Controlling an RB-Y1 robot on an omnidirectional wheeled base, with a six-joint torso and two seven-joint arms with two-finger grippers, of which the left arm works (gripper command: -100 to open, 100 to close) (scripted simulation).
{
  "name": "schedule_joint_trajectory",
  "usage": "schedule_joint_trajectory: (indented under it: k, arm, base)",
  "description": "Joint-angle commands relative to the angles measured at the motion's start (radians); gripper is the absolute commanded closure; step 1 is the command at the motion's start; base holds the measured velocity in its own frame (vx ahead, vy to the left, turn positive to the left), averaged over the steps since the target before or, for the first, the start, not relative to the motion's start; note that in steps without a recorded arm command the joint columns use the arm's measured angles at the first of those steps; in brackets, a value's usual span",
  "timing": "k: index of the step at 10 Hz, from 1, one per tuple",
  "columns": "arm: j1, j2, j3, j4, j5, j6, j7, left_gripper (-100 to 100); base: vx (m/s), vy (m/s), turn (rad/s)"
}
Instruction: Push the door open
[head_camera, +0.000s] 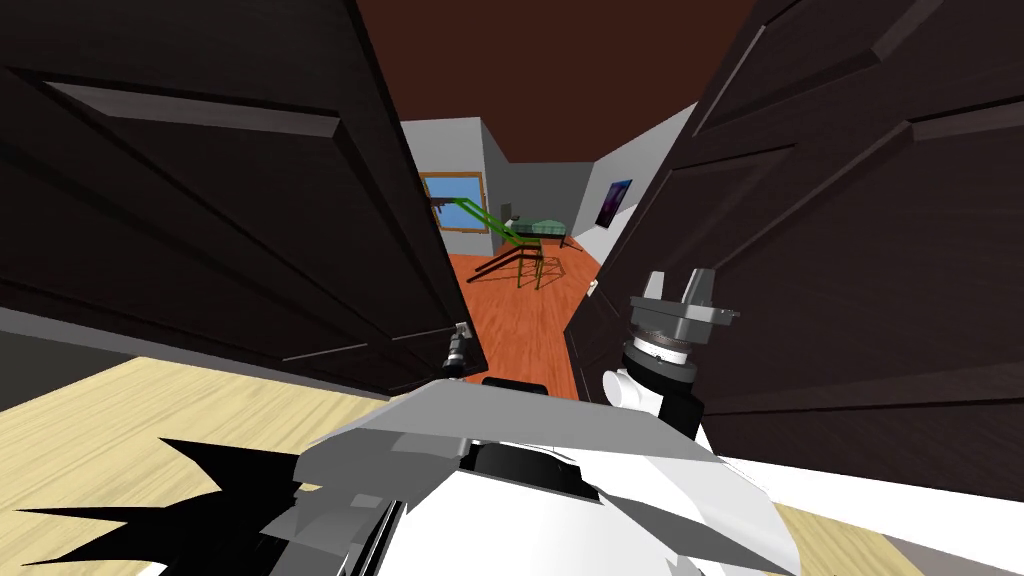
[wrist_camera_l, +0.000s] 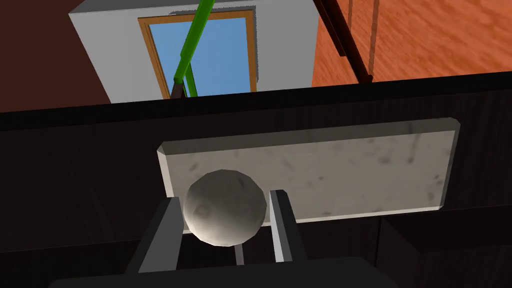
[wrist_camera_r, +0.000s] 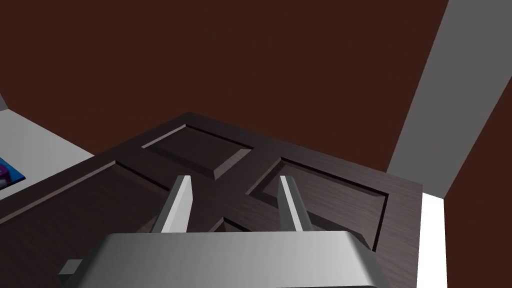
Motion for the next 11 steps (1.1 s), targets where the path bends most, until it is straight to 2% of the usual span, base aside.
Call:
schedule_joint_trajectory:
  k: [1, 5, 11]
  arm:
    - [0.009, 0.007, 0.028, -0.022, 0.02, -0.005, -0.015, 100]
    - [0.018, 0.013, 0.084, -0.028, 0.071, -0.009, -0.046, 100]
    - [0.026, 0.012, 0.138, -0.035, 0.119, -0.013, -0.075, 100]
  base:
    - [0.19, 0.029, -0.063]
    - [0.179, 0.016, -0.04]
    - [0.102, 0.012, -0.03]
